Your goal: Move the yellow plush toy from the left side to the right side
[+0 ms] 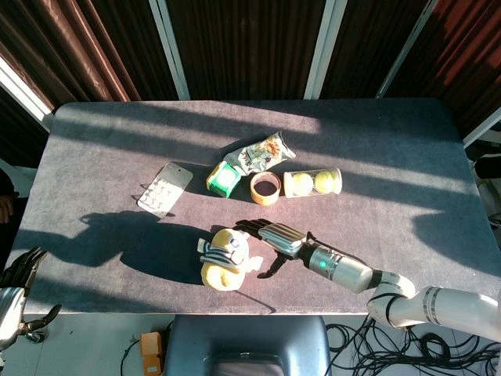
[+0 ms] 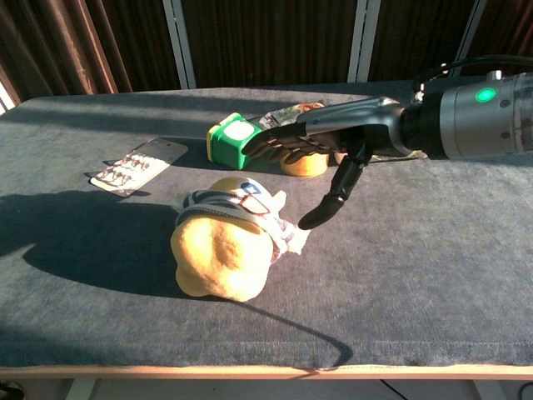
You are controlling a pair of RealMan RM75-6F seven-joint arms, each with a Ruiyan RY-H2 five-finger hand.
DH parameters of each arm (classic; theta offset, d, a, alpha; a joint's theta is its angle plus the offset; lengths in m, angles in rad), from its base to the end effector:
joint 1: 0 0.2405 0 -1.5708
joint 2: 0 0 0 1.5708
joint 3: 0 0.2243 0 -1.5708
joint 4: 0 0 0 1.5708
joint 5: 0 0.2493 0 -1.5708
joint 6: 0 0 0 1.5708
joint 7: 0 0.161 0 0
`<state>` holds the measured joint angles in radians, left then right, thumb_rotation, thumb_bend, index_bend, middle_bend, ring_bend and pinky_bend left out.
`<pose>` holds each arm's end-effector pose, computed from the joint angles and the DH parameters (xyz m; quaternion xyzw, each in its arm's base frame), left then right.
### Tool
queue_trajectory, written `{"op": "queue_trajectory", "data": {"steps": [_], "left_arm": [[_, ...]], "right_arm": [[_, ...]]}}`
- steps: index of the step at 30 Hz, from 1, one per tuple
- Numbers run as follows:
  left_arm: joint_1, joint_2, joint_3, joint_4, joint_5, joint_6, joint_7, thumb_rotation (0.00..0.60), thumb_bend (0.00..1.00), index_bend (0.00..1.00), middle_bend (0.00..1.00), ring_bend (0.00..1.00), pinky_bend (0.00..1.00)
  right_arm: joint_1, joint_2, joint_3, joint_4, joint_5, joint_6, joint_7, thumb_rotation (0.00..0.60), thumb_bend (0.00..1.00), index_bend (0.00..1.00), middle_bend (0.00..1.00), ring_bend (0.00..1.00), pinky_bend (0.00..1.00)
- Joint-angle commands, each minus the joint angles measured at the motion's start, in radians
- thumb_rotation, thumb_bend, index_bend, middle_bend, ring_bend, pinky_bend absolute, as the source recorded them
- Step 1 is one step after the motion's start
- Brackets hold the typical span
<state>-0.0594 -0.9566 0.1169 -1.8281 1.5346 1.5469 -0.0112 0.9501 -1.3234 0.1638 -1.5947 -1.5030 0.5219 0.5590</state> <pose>-0.2788 0.1478 0.1206 -0.5986 -0.4405 -0.3687 0.5583 -0.0612 -0.3305 -0.0649 0.7803 -0.5148 0.3338 0.1208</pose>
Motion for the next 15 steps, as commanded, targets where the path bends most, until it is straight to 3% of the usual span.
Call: {"op": "queue_trajectory", "data": {"steps": [1, 7, 11, 13, 15], "left_arm": [[0.004, 0.004, -0.005, 0.003, 0.004, 0.000, -0.013, 0.600, 0.22, 0.00, 0.00, 0.00, 0.17], [0.017, 0.013, -0.010, 0.011, 0.006, -0.005, -0.052, 0.600, 0.21, 0.00, 0.00, 0.00, 0.17], [0.021, 0.019, -0.015, 0.018, 0.007, -0.012, -0.070, 0.600, 0.21, 0.00, 0.00, 0.00, 0.17], [0.023, 0.021, -0.015, 0.021, 0.011, -0.015, -0.076, 0.600, 0.22, 0.00, 0.00, 0.00, 0.17], [0.024, 0.022, -0.016, 0.022, 0.016, -0.017, -0.078, 0.600, 0.22, 0.00, 0.00, 0.00, 0.18]], "right_arm": [[0.043, -0.046, 0.004, 0.036, 0.027, -0.051, 0.023, 0.600, 0.00, 0.00, 0.00, 0.00, 0.04], [0.092, -0.127, 0.006, 0.108, 0.081, -0.109, 0.023, 0.600, 0.00, 0.00, 0.00, 0.00, 0.05], [0.104, -0.176, 0.008, 0.155, 0.102, -0.116, 0.035, 0.600, 0.00, 0.00, 0.02, 0.01, 0.13], [0.100, -0.199, 0.008, 0.184, 0.106, -0.091, 0.020, 0.600, 0.00, 0.01, 0.09, 0.08, 0.21], [0.087, -0.225, 0.002, 0.213, 0.111, -0.054, -0.007, 0.600, 0.00, 0.09, 0.20, 0.23, 0.32]]}}
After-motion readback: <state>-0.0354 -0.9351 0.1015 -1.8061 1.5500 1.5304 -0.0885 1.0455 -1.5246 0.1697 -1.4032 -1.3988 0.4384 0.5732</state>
